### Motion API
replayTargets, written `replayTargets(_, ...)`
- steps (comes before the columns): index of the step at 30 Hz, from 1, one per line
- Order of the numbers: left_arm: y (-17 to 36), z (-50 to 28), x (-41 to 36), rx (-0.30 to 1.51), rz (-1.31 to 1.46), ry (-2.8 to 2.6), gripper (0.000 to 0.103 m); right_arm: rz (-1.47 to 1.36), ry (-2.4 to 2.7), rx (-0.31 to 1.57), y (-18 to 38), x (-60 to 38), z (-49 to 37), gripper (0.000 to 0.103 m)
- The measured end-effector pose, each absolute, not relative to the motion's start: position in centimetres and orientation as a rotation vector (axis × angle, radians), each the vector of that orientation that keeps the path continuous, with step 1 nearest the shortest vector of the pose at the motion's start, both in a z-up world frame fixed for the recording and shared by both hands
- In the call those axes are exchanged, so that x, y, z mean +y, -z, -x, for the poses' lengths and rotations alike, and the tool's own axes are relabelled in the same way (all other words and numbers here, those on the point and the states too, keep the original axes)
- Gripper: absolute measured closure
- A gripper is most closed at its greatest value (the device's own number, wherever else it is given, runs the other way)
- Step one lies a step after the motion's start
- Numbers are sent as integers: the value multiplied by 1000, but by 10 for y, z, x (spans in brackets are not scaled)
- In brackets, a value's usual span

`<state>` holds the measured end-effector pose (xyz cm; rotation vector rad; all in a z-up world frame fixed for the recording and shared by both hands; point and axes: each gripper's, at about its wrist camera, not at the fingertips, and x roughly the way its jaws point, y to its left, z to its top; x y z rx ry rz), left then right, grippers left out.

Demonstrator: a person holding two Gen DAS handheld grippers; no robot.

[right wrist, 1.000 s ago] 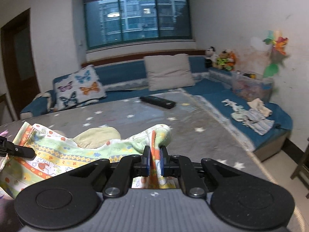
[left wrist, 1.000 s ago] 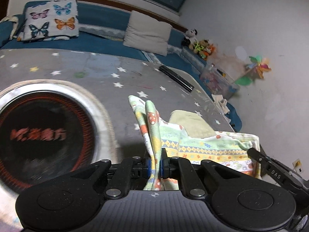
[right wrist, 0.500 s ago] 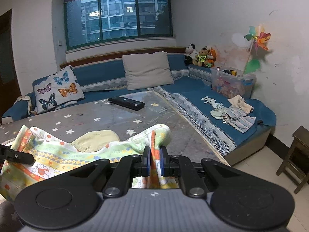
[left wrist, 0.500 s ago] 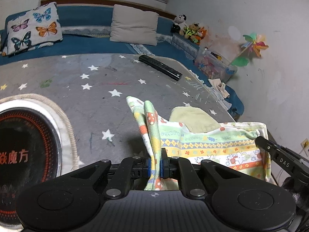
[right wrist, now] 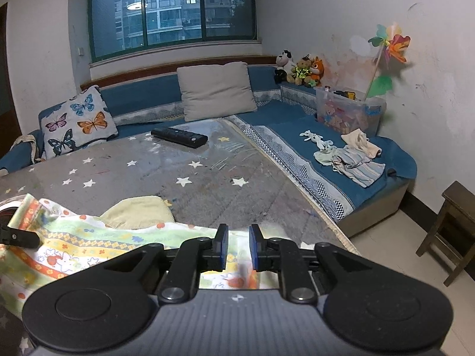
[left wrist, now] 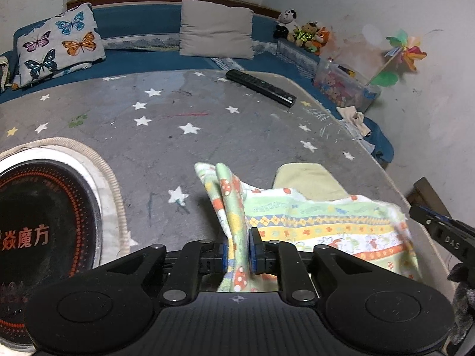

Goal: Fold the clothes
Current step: 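Lay the garment edges down and open both grippers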

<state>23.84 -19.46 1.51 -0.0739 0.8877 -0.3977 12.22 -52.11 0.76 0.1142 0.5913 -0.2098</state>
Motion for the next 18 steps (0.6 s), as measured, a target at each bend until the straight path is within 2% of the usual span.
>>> replayTargets(2,-14,-237,-193,883,63,387,65,-110,206,593,-7,-519,-120,86)
replayTargets(4,-14,-234,-192,875,48,383,61,-113,196,598,-7,-516,-118,81)
replayTargets(6,-15,-231,-191,869,37,376,51,-118,176,601,-6,-512,-116,75)
replayTargets(9,-15,-227,-190,860,28,377,48,-120,141,604,-5,-502,-112,67)
replayTargets(13,-13,-220,-190,851,9,377,40,-107,88,613,-1,-483,-106,62)
replayTargets(15,-11,-214,-191,847,-7,376,33,-92,60,621,1,-471,-103,57)
replayTargets(18,-7,-206,-192,843,-26,382,31,-86,31,637,7,-457,-100,55)
